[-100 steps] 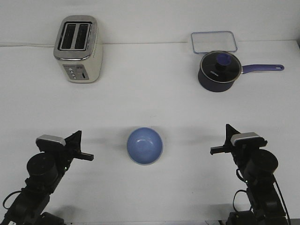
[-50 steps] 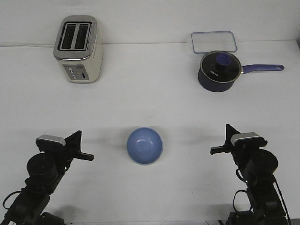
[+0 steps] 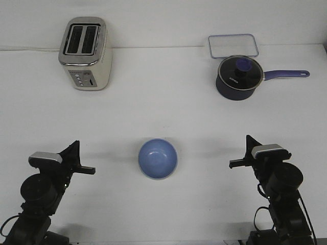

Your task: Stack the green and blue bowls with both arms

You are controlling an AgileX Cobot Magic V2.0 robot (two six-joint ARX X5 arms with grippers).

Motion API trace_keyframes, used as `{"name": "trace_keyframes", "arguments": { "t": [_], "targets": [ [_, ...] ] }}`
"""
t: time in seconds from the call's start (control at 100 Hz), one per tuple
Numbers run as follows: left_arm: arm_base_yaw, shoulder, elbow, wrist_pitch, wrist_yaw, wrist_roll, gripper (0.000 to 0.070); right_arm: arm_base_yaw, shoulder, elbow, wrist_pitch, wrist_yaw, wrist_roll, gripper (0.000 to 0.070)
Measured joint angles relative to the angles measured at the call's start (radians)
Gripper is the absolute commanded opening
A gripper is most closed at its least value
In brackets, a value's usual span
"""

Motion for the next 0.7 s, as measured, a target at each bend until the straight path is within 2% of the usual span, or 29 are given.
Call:
{"name": "trace_keyframes", "arguments": {
  "t": [0.2, 0.52, 0.7],
  "targets": [
    [0.074, -0.180, -0.175, 0.062, 0.028, 0.003, 0.0014, 0.000, 0.000, 0.000, 0.000, 0.000, 0.000, 0.0000],
    [0.170, -0.466, -0.378, 0.060, 0.035, 0.002, 0.0014, 0.000, 0.000, 0.000, 0.000, 0.000, 0.000, 0.0000],
    [0.180, -0.502, -0.425, 0.067, 0.035, 0.003, 0.0014, 0.000, -0.001, 0.000, 0.000, 0.000, 0.000, 0.0000]
  ]
}}
